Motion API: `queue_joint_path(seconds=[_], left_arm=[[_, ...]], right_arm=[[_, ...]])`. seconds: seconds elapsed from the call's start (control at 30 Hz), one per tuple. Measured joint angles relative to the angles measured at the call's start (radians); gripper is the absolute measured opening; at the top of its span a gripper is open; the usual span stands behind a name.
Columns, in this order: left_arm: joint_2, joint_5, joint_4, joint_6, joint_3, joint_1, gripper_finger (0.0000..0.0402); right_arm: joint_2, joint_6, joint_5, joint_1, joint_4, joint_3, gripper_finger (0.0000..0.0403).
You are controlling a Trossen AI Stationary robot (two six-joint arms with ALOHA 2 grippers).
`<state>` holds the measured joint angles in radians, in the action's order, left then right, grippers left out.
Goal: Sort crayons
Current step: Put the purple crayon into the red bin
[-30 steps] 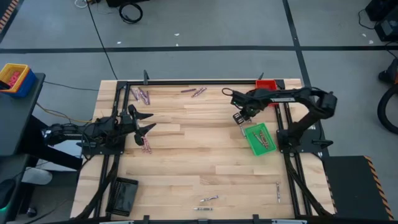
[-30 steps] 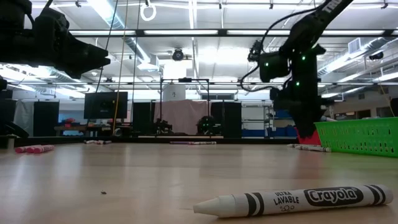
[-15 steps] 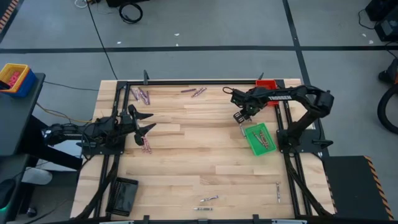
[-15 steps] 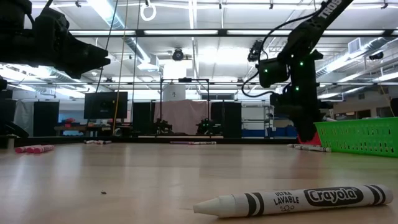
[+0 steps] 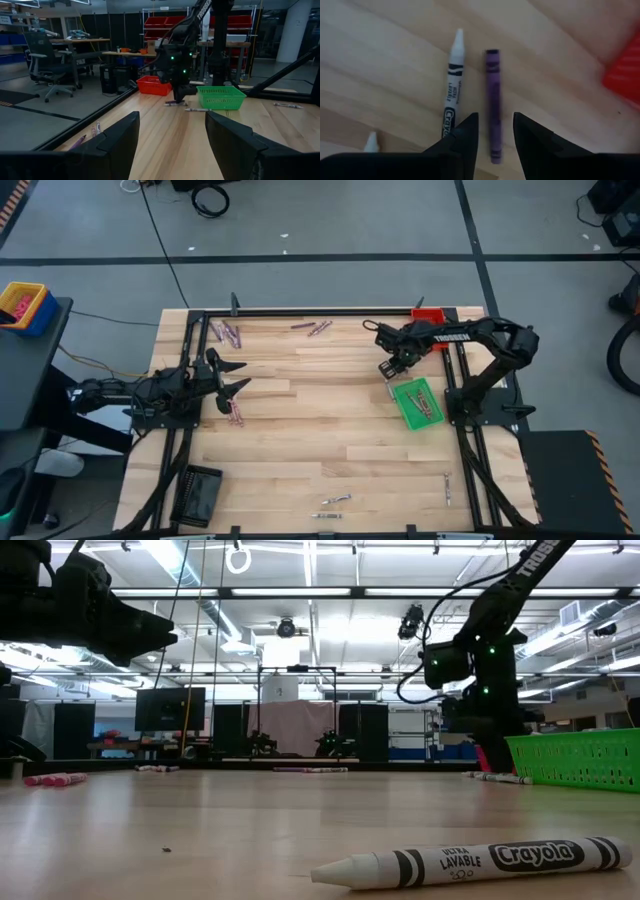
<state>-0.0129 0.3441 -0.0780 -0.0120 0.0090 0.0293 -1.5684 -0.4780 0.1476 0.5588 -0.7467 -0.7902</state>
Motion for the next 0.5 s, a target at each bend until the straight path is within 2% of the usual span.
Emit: queue_joint_path(seconds=[0.3,0.5], left_arm=[[0.000,0.000,0.000,0.000,0.000,0.000,0.0240],[0.000,0.000,0.000,0.000,0.000,0.000,0.0240]], right_arm=[[0.005,0.003,-0.024,-0.005,0.040,0.025,0.0124],[0.004,0.010,-0.026,-0.005,0.054,0.027,0.0081]])
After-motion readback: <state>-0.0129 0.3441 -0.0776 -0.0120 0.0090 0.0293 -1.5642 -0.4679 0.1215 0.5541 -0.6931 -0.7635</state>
